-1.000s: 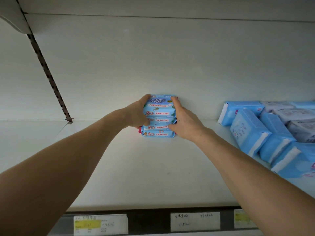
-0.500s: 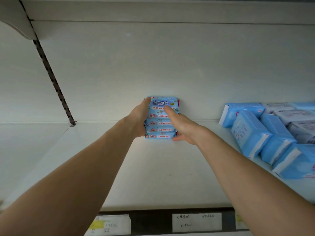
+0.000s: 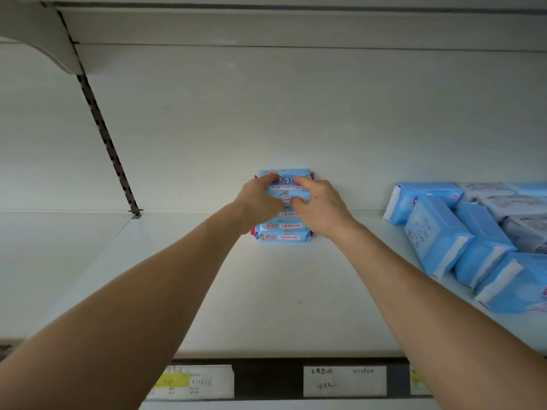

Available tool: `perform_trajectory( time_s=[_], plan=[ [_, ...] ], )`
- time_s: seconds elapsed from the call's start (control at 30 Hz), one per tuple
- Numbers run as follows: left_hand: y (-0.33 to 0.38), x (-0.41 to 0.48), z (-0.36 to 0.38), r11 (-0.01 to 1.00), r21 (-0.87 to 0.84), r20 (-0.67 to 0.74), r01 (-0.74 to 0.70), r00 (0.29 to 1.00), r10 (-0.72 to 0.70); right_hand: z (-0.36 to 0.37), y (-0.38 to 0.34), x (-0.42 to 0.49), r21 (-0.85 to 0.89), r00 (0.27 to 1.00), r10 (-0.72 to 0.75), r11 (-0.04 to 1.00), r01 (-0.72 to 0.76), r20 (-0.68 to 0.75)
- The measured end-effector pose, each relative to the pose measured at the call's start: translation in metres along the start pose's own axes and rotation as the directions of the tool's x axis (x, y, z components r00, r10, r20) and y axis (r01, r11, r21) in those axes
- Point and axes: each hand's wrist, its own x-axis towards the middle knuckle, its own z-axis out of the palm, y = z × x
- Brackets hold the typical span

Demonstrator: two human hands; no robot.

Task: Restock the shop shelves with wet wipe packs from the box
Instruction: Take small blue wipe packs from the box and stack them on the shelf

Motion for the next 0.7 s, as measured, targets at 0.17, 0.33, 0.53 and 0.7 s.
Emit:
perform_trajectory(
  time_s=[0.17,0.33,0.53,0.7],
  plan=[
    [0.006,-0.003,0.001,0.973,0.231,-0.063,-0.007,0.998,0.022,-0.001,-0.013,-0.010,-0.206,1.000,-0.001,0.979,-0.001,-0.011],
    [0.001,-0.032,-0.022,0.951,0.308,-0.209,0.016,0.977,0.051,-0.005,-0.052,-0.039,-0.398,0.984,-0.169,0.907,0.136,-0.049],
    [-0.034,-0.094,-0.075,0.918,0.358,-0.363,0.170,0.931,-0.031,0.017,-0.117,-0.070,-0.409,0.951,-0.280,0.859,0.308,0.130],
    [-0.065,-0.171,-0.126,0.871,0.359,-0.501,0.334,0.857,-0.122,0.057,-0.175,-0.103,-0.337,0.861,-0.397,0.801,0.494,0.319]
  ],
)
